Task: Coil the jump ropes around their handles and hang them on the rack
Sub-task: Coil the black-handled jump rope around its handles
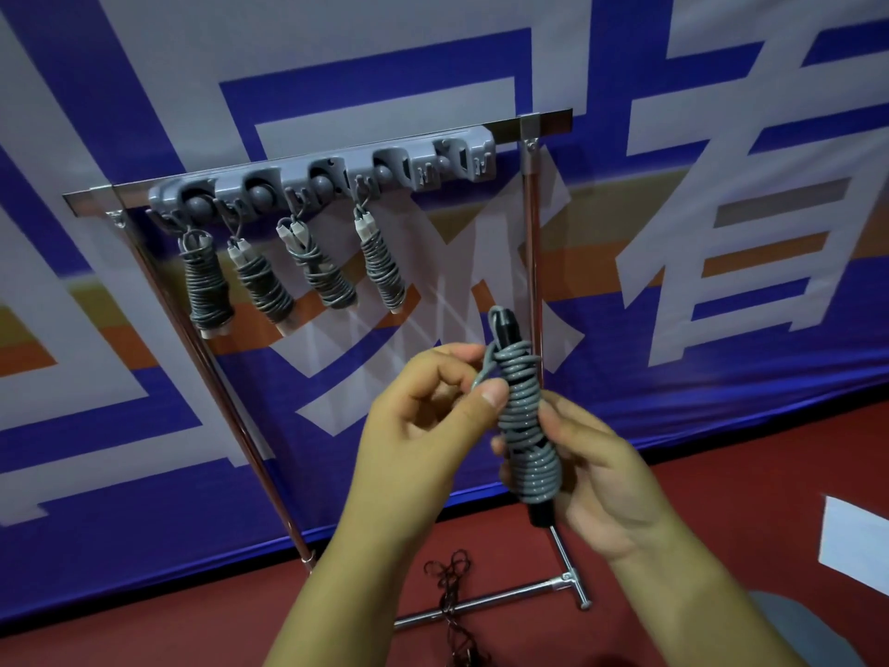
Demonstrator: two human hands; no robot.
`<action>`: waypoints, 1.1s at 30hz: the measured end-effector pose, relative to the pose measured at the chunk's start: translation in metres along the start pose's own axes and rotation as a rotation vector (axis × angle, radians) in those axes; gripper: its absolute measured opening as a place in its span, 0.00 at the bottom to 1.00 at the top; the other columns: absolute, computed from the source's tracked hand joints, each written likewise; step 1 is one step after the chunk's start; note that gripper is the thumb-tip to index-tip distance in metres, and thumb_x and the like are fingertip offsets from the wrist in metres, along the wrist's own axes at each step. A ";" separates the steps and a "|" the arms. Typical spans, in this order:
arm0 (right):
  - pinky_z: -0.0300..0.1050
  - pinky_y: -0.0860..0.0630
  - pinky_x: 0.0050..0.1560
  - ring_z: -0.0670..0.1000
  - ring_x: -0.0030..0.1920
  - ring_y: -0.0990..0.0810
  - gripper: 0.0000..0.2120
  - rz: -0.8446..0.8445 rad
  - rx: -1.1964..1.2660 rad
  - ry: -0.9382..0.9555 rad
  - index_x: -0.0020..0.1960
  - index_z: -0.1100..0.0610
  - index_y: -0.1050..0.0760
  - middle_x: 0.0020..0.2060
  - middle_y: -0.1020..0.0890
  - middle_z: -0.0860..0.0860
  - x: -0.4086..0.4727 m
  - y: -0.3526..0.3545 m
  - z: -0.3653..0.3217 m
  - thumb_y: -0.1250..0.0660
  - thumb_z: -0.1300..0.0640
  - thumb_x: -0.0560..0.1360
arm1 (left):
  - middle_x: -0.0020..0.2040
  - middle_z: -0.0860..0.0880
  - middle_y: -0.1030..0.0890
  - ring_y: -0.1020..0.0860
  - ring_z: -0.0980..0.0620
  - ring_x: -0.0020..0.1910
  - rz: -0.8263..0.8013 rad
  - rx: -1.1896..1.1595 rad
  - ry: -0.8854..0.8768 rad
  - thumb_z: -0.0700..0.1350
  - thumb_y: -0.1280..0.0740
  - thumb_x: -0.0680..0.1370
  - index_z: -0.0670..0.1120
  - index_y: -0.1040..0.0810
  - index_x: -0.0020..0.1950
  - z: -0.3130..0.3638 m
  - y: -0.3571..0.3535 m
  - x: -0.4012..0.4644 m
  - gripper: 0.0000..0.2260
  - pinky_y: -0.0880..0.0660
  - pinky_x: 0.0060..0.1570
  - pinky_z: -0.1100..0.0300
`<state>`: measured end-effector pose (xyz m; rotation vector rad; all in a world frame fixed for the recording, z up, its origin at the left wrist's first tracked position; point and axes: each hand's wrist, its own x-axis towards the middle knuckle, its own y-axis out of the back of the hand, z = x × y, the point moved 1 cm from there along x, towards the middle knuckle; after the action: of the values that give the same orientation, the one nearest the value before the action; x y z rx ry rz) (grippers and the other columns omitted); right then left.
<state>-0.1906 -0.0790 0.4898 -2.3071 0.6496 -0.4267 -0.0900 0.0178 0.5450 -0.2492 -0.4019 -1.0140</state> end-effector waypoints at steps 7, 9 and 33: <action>0.47 0.21 0.33 0.54 0.35 0.17 0.29 -0.101 0.180 -0.130 0.47 0.64 0.18 0.38 0.18 0.58 0.001 0.003 0.008 0.15 0.55 0.49 | 0.50 0.51 0.18 0.21 0.52 0.53 -0.021 0.052 -0.144 0.49 0.33 0.74 0.47 0.20 0.44 -0.001 0.007 -0.001 0.07 0.25 0.53 0.61; 0.47 0.21 0.33 0.54 0.35 0.18 0.29 -0.148 0.181 -0.140 0.48 0.64 0.18 0.39 0.19 0.58 0.001 0.000 0.008 0.15 0.55 0.51 | 0.47 0.53 0.18 0.20 0.57 0.48 0.020 0.078 -0.180 0.40 0.31 0.73 0.46 0.23 0.45 -0.002 0.006 0.000 0.03 0.25 0.48 0.66; 0.53 0.21 0.54 0.60 0.55 0.19 0.19 -0.397 0.044 -0.185 0.60 0.62 0.23 0.52 0.18 0.60 0.005 0.017 0.017 0.30 0.53 0.73 | 0.50 0.40 0.17 0.19 0.41 0.51 -0.313 -0.352 0.235 0.41 0.21 0.62 0.48 0.18 0.47 -0.001 0.016 0.020 0.16 0.23 0.50 0.50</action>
<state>-0.1842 -0.0830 0.4665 -2.3974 0.0877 -0.3952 -0.0665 0.0105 0.5520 -0.3852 -0.0440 -1.4064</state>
